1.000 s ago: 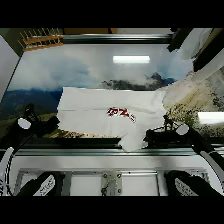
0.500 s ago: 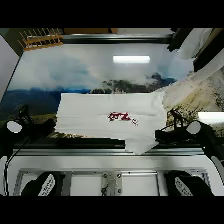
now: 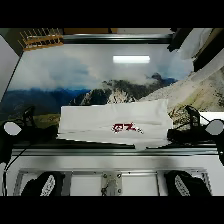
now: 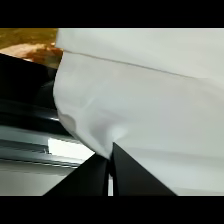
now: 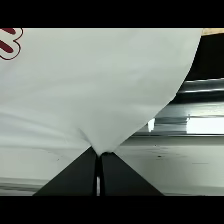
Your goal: Fold the clothes and pants, and hang the long-sleeved shirts on hangers.
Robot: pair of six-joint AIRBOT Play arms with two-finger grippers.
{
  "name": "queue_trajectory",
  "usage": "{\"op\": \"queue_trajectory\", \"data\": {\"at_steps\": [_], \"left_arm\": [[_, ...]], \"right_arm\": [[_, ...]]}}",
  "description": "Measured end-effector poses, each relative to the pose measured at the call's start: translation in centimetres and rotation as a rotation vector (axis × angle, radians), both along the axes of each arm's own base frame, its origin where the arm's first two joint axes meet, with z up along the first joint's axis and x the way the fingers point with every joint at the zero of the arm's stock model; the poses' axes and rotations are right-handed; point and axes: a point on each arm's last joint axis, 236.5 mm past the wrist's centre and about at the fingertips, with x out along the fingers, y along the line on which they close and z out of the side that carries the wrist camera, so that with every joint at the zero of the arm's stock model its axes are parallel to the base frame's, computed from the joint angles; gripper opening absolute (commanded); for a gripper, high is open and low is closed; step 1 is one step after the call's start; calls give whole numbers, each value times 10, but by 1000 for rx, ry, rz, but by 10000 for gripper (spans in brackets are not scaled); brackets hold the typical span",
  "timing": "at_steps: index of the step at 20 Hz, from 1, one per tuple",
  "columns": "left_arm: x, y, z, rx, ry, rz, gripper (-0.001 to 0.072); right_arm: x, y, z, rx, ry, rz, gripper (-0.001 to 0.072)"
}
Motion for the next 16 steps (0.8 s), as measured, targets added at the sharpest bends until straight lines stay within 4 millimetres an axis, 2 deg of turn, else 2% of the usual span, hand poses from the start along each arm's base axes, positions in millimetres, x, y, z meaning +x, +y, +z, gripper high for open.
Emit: {"op": "queue_trajectory", "data": {"at_steps": [3,7,12,16], "left_arm": [[29,3,7,-4,-11,-4,5],[71,12,9,-9,-5,-7,5],[121,16,-2,-13,18,-33,5],[156,18,-16,-16,37,-48,6]], "right_arm": [[22,-5,11,-3,-19,-10,10],[65,-13,19,-4,-57,-31,10],[126,-19,18,20,-111,-70,10],[169,-18,8,65,-152,-116,25]]}}
